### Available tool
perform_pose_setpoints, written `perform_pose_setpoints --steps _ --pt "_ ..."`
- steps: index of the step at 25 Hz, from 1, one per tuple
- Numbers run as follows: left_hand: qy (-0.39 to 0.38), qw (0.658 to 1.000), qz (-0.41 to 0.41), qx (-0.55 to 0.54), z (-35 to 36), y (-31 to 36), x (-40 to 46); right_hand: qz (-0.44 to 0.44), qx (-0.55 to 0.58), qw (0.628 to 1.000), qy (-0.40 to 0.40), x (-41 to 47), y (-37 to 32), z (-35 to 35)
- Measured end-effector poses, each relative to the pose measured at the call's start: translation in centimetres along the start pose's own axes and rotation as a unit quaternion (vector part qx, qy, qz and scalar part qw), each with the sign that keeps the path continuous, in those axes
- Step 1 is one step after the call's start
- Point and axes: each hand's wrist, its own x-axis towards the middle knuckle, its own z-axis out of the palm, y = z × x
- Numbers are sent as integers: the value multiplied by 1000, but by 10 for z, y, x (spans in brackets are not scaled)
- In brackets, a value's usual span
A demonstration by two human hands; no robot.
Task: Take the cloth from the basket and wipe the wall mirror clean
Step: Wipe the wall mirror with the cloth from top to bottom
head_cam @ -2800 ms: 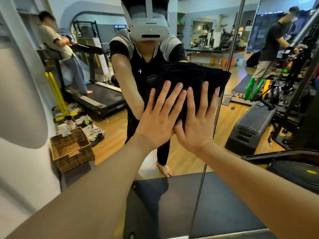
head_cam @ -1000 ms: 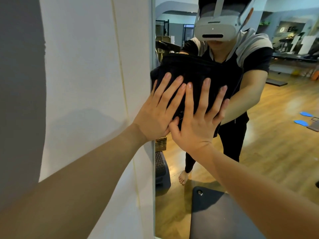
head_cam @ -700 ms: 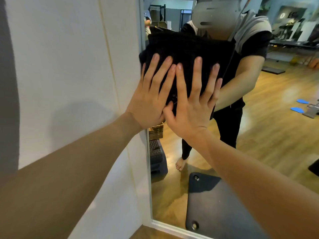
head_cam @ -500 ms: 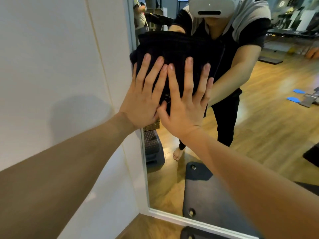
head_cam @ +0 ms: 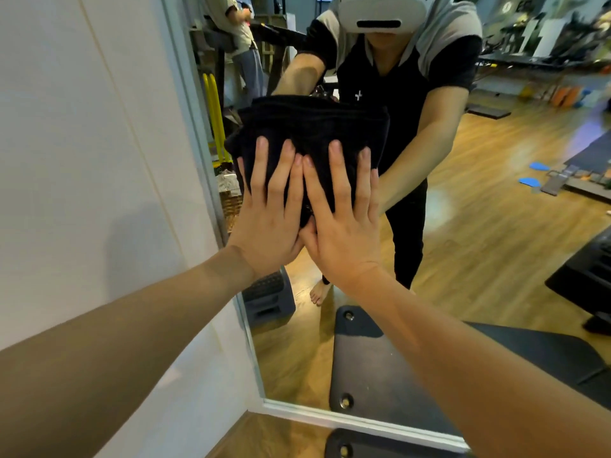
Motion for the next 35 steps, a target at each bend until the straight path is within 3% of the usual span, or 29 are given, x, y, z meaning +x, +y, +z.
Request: perform_pose_setpoints --steps 3,7,10,17,23,30,35 --pt "-5 999 -9 -39 19 59 13 0 -20 999 -32 -24 50 -29" --pt "-3 1000 7 -26 36 139 58 30 -43 998 -19 -44 125 -75" --pt "44 997 33 -51 35 172 103 41 -45 998 -8 -31 164 -109" --pt "61 994 95 1 -13 118 173 78 -74 991 84 52 143 -124" --pt "60 997 30 26 -29 47 129 42 -55 997 35 77 76 -98" --pt "-36 999 -24 -3 14 104 55 -34 -79 995 -57 -9 108 -79" --pt "-76 997 -17 -6 12 161 80 -48 -147 984 -94 -25 161 -121"
